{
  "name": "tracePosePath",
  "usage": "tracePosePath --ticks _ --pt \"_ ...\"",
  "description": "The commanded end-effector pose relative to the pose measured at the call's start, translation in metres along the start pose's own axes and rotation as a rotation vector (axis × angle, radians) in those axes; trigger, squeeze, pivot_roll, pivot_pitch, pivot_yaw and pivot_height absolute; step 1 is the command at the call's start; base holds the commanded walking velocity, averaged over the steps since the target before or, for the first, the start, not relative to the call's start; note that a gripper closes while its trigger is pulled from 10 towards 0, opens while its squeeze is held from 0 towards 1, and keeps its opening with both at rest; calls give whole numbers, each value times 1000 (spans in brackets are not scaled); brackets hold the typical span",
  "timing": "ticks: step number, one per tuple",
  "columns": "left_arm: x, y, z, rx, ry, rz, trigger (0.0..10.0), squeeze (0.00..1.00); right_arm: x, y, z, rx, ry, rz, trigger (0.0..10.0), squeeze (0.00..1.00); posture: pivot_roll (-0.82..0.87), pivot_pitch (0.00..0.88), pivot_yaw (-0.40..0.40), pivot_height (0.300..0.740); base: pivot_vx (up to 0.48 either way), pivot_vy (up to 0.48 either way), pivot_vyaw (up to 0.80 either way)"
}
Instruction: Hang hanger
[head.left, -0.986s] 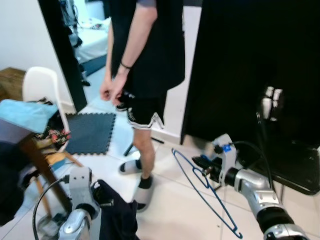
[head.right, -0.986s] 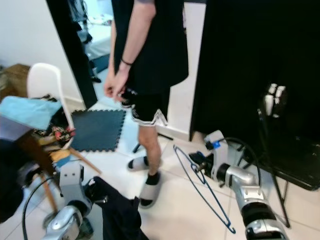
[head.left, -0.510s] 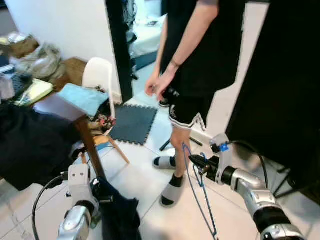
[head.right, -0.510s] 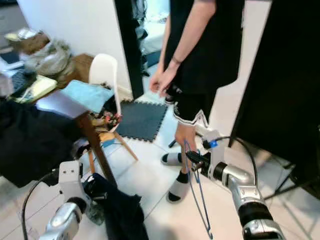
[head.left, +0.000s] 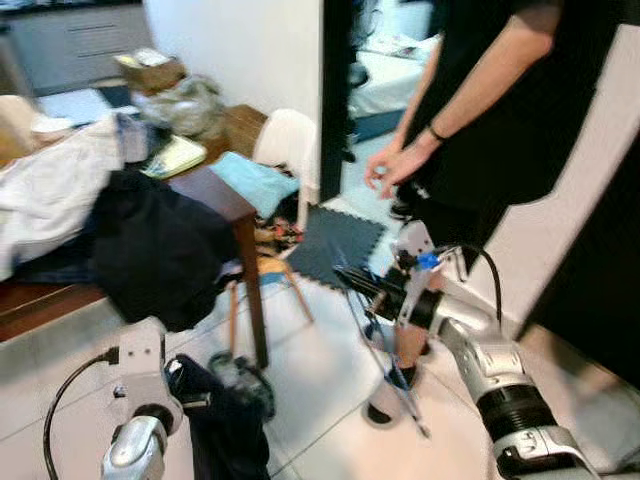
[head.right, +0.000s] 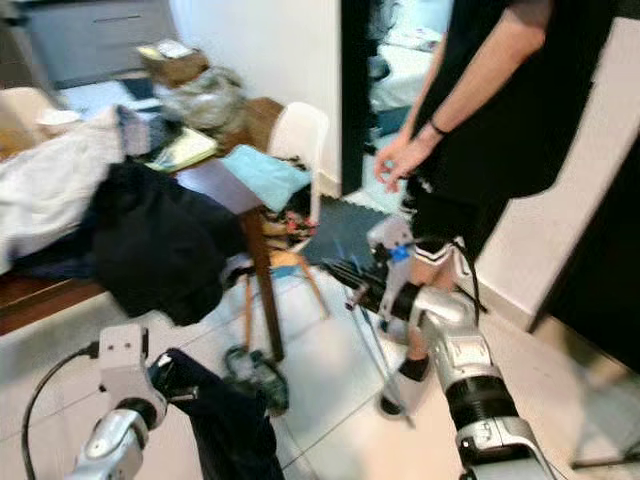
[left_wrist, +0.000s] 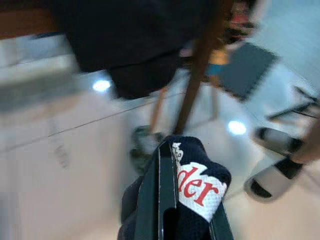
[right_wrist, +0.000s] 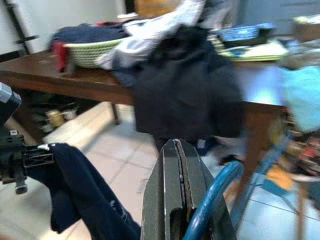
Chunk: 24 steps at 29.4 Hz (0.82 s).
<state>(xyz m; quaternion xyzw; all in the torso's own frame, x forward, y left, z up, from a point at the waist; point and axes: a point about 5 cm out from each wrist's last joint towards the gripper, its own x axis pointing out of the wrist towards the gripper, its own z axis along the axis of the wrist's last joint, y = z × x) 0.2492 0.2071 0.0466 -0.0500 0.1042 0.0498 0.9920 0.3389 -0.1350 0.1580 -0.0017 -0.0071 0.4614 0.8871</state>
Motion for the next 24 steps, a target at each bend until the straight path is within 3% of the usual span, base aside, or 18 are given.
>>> tracePosePath --ticks 1,6,12,15,17,24 --pt "0 1 7 17 -34 11 10000 0 4 4 6 -5 -15 33 10000 0 5 0 -20 740 0 0 800" --pt "1 7 28 21 -117 66 10000 0 19 19 25 -41 -59 117 10000 0 20 0 -37 740 0 0 800" --pt "0 7 35 30 -142 55 10000 0 33 32 39 -64 -96 166 10000 0 23 0 -38 740 81 0 800" --pt "0 5 33 40 -133 52 10000 0 38 34 42 -73 -103 169 10000 0 24 0 -40 740 284 0 800" --pt "0 4 31 37 -124 49 10000 0 42 28 43 -128 -96 100 10000 0 26 0 -43 740 480 0 0" --pt "0 1 31 36 -114 40 10000 0 47 22 57 -153 -99 50 10000 0 21 0 -40 740 480 0 0"
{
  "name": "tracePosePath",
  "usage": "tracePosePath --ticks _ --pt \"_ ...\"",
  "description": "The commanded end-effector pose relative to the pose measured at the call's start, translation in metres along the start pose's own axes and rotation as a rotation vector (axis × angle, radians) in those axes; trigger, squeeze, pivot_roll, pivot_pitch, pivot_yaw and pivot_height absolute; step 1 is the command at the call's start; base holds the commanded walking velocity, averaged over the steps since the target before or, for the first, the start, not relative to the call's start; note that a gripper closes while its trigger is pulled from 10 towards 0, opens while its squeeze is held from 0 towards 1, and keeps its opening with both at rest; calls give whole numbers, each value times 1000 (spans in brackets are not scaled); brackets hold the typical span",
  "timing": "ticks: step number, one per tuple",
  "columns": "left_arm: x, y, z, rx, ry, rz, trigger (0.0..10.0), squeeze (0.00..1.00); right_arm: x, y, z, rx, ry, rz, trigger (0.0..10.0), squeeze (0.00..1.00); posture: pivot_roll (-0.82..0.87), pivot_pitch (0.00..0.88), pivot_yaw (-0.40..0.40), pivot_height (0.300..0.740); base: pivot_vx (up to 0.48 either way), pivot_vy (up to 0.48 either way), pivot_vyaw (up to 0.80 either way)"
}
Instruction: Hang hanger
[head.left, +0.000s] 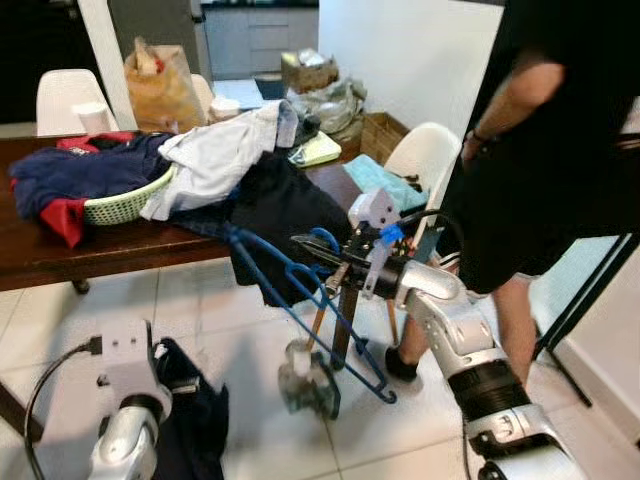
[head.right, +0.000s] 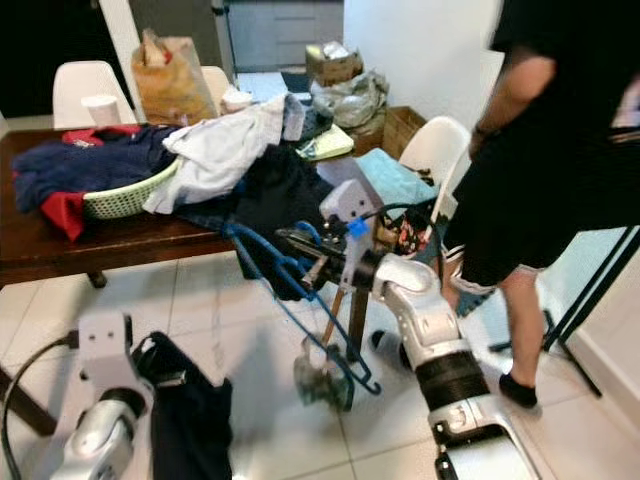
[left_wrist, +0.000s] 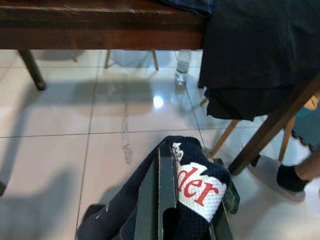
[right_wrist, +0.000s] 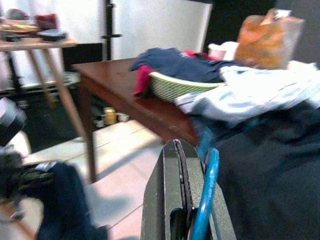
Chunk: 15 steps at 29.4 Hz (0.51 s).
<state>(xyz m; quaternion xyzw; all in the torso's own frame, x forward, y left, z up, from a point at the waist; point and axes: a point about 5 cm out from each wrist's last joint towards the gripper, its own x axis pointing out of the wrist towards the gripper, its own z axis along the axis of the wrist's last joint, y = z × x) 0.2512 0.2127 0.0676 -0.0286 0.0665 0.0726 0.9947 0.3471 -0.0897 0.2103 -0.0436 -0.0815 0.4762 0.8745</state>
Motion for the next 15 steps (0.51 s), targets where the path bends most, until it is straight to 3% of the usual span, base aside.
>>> tracePosePath --ticks 1,8,10,12,14,15 --pt "2 -2 9 1 -34 -5 10000 0 5 2 5 -9 -6 12 10000 0 21 0 -40 740 480 0 0" --pt "4 -2 11 8 -37 -2 10000 0 20 3 21 -68 -31 27 10000 0 18 0 -35 740 480 0 0" --pt "4 -1 11 15 -37 4 10000 0 33 9 56 -53 -167 80 10000 0 25 0 -31 740 480 0 0" --pt "4 -1 11 16 -36 5 10000 0 35 9 66 -40 -210 90 10000 0 26 0 -31 740 480 0 0" --pt "3 -1 8 16 -26 7 10000 0 38 12 126 -21 -422 167 10000 0 28 0 -35 740 480 0 0" --pt "3 -1 8 16 -26 7 10000 0 38 12 126 -21 -422 167 10000 0 28 0 -35 740 480 0 0"
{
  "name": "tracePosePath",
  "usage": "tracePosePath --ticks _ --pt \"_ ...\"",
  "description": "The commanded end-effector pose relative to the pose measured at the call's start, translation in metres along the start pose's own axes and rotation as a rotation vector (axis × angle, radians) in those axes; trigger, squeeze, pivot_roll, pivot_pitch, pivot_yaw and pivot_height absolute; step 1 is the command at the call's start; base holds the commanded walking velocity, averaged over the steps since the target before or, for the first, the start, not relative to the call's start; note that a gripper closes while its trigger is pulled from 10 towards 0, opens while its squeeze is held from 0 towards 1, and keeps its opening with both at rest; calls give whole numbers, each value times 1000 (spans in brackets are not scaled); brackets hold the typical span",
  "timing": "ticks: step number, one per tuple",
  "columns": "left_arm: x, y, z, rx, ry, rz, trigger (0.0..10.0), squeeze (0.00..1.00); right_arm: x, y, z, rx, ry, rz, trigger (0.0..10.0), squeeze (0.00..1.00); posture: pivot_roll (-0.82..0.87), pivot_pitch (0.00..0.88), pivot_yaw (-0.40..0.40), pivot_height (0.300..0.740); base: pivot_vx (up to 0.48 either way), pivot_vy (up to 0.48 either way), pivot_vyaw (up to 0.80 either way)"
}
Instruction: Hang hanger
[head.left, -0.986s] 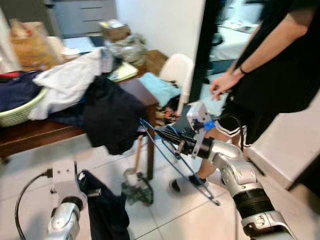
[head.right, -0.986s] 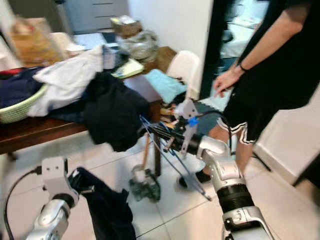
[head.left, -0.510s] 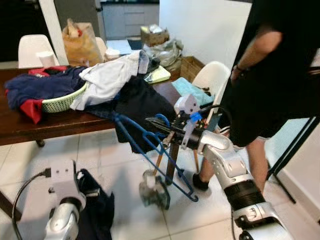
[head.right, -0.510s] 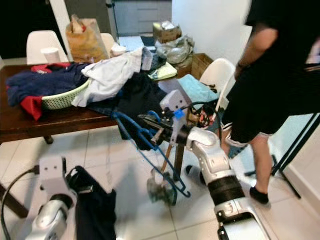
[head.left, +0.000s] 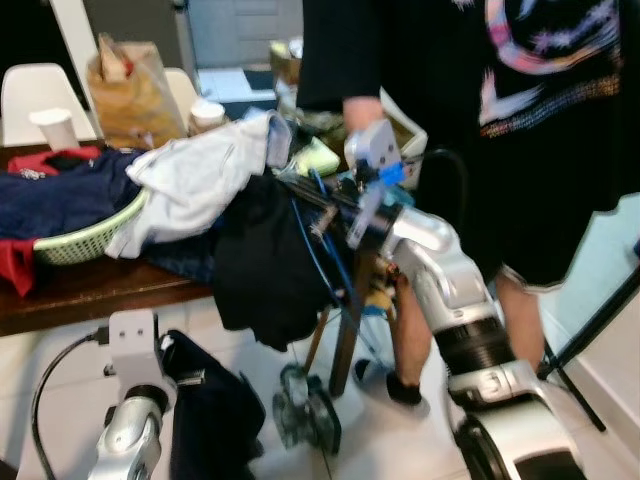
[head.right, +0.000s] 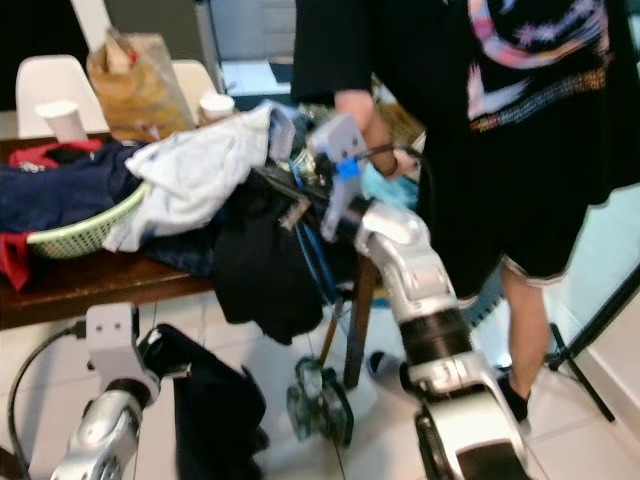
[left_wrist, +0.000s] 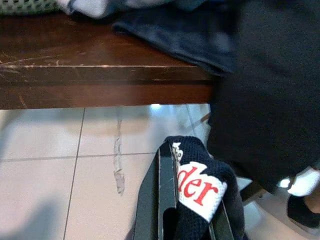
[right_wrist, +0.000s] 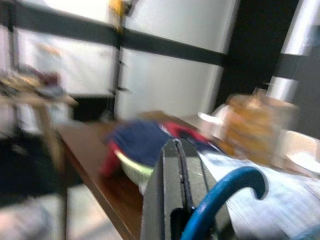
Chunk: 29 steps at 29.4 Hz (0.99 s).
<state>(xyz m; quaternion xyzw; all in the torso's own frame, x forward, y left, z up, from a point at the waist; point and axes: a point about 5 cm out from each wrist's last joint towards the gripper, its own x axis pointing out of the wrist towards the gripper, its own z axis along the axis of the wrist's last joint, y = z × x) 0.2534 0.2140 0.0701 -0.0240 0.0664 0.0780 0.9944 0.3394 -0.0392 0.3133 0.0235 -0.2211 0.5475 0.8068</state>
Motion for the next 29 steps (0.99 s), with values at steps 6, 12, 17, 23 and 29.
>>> tracePosePath --ticks 6,12,17,23,29 --pt "0 -1 -2 -2 11 17 10000 0 16 14 72 -57 -221 196 10000 0 37 0 -49 740 287 0 0" --pt "-1 -2 -9 -3 31 37 10000 0 35 25 49 -75 -106 185 10000 0 41 0 -56 740 0 0 267" --pt "-2 -2 -11 4 40 49 10000 0 40 29 39 -47 -70 160 10000 0 45 0 -60 740 0 0 800" --pt "-2 -1 -11 6 47 51 10000 0 43 31 32 -41 -32 132 10000 0 44 0 -63 740 0 0 800" --pt "-5 -4 -13 2 52 14 10000 0 44 26 18 -39 48 5 10000 0 45 0 -62 740 320 0 267"
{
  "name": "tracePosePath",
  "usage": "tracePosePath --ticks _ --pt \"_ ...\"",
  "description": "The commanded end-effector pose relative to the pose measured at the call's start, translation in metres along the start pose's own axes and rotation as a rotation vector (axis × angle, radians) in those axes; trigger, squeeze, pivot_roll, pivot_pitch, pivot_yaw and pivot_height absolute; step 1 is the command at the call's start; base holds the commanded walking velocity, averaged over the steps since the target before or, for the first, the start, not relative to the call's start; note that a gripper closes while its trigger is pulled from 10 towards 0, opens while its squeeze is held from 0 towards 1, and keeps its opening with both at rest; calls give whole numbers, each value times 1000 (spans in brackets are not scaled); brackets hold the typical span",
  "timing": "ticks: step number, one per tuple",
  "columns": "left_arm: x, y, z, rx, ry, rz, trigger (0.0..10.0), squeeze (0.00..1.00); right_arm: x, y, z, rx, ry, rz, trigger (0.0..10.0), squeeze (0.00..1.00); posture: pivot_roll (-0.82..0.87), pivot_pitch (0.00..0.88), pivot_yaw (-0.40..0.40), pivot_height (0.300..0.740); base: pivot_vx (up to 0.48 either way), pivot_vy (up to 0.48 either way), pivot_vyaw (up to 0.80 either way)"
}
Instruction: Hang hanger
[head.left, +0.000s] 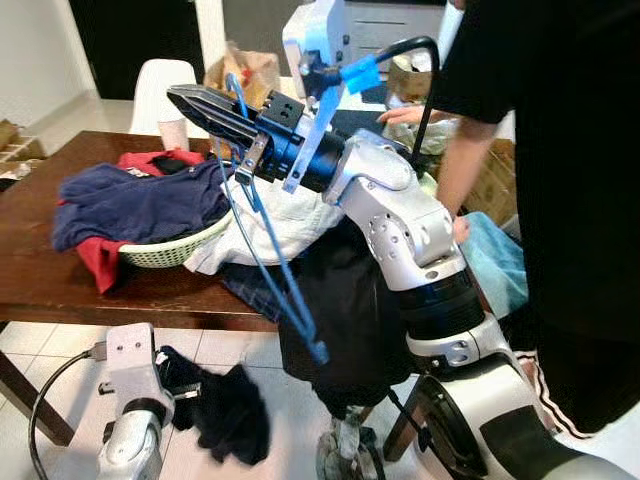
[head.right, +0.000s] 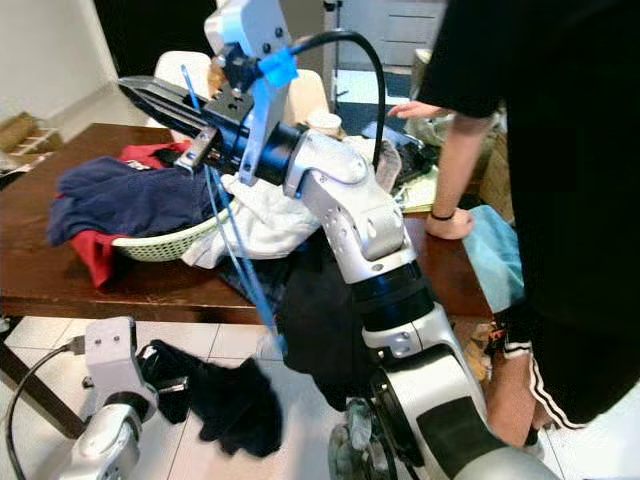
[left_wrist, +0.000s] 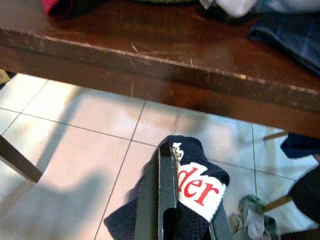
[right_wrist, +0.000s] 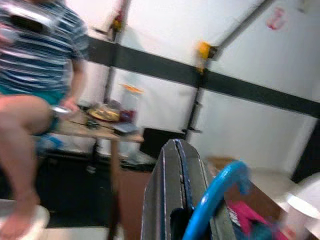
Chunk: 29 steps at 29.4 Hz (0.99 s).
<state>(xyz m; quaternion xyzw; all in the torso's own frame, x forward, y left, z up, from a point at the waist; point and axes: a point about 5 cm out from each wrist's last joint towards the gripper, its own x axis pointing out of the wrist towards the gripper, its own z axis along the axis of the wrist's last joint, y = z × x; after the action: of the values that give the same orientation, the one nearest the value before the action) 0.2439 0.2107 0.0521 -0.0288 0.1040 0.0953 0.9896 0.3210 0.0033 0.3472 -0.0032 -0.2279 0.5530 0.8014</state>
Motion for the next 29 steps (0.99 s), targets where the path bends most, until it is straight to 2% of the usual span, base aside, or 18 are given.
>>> tracePosePath --ticks 1,10,14,16,19,22,29 --pt "2 -3 7 8 -23 -22 10000 0 -1 0 -7 9 32 -21 10000 0 45 0 -62 740 480 0 0" --pt "0 -3 7 17 -23 -26 10000 0 -1 -1 -25 5 139 -106 10000 0 43 0 -57 740 480 0 0" --pt "0 -2 7 21 -24 -20 10000 0 -9 -3 -47 37 237 -165 10000 0 44 0 -55 740 480 0 0" --pt "0 -2 7 21 -24 -20 10000 0 -9 -3 -47 37 237 -165 10000 0 44 0 -55 740 480 0 0" --pt "-1 -1 7 19 -23 -14 10000 0 -11 -2 -49 46 243 -169 10000 0 39 0 -50 740 480 0 -800" --pt "-1 -1 6 16 -17 -9 10000 0 -12 -1 -50 56 247 -175 10000 0 38 0 -49 740 0 0 -788" --pt "-2 -5 -3 19 31 -27 10000 0 -16 5 -58 53 298 -174 10000 0 32 0 -49 740 0 0 0"
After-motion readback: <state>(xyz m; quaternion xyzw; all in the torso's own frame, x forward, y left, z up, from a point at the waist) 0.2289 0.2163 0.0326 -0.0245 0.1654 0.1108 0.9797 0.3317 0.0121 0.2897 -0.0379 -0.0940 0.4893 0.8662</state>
